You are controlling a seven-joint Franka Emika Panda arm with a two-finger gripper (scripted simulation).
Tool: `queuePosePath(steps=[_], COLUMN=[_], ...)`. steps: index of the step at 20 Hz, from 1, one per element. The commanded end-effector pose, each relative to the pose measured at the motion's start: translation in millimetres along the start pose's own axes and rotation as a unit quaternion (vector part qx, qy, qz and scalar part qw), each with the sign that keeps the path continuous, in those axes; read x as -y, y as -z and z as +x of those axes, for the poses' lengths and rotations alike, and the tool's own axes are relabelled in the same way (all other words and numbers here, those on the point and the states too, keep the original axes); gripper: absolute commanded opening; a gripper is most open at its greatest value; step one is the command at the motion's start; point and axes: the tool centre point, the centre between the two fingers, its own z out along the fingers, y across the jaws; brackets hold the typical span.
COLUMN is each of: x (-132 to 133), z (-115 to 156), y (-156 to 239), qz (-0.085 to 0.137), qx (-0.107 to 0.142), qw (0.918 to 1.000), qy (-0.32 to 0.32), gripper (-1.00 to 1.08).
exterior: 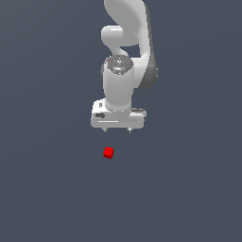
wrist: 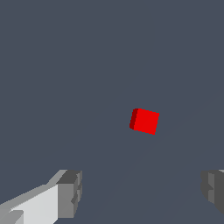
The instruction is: Pick up the red cube and move it to a goal position.
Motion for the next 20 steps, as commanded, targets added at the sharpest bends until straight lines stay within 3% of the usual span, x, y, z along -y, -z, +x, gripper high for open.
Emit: queuePosePath(steps=[1, 10, 20], x=[0.0, -6.3, -26.5], z=[0.0, 4.7, 18.1], y=[0.0, -23.5, -98.5], qz=[0.000, 0.002, 0.010], qx=[0.000, 0.002, 0.009], qw=[1.0000, 0.9998, 0.9971], qy=[0.000, -0.018, -0.075], gripper=[1.00, 1.00, 1.00])
